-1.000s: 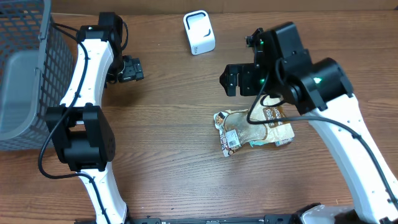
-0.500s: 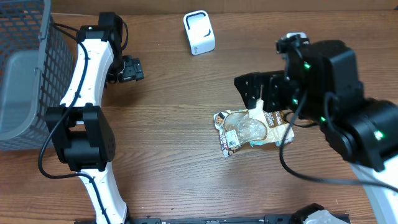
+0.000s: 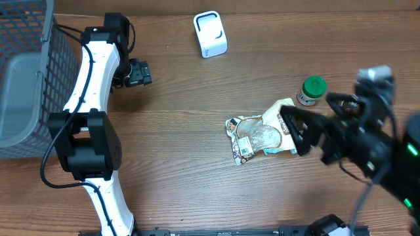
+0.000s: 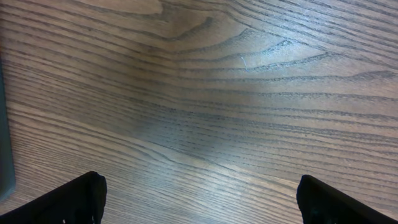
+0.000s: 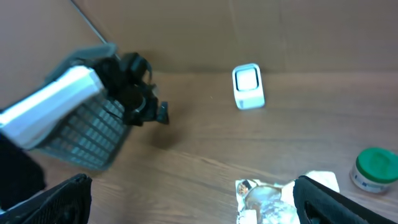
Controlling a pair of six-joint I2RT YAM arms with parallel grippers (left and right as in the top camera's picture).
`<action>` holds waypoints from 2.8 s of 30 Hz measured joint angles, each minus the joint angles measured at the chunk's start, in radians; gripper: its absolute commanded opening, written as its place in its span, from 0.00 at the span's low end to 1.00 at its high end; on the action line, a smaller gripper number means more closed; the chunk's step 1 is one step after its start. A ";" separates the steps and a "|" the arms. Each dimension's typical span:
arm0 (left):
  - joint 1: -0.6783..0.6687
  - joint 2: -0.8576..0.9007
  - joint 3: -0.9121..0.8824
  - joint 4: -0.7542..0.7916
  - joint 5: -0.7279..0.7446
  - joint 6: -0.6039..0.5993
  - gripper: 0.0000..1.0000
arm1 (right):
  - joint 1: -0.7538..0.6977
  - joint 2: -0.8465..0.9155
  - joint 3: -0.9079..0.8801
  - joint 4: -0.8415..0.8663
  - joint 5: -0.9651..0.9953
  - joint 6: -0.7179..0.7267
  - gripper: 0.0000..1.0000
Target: Scan the item barcode
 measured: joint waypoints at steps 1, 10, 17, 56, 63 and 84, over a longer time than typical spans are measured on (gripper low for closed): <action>0.000 0.000 0.000 0.000 0.000 0.000 1.00 | 0.000 -0.018 0.000 0.000 0.000 0.000 1.00; 0.000 0.000 0.000 0.000 0.000 0.000 1.00 | 0.000 -0.181 0.000 -0.090 0.000 0.000 1.00; 0.000 0.000 0.000 0.000 0.000 0.000 1.00 | 0.000 -0.251 -0.001 -0.305 0.000 0.000 1.00; 0.000 0.000 0.000 0.000 0.000 0.000 1.00 | -0.001 -0.655 -0.002 -0.484 0.000 0.001 1.00; 0.000 0.000 0.000 0.000 0.000 0.000 1.00 | -0.001 -0.655 -0.006 -0.451 0.006 -0.025 1.00; 0.000 0.000 0.000 0.000 0.000 0.000 1.00 | -0.035 -0.706 -0.628 0.105 0.032 -0.037 1.00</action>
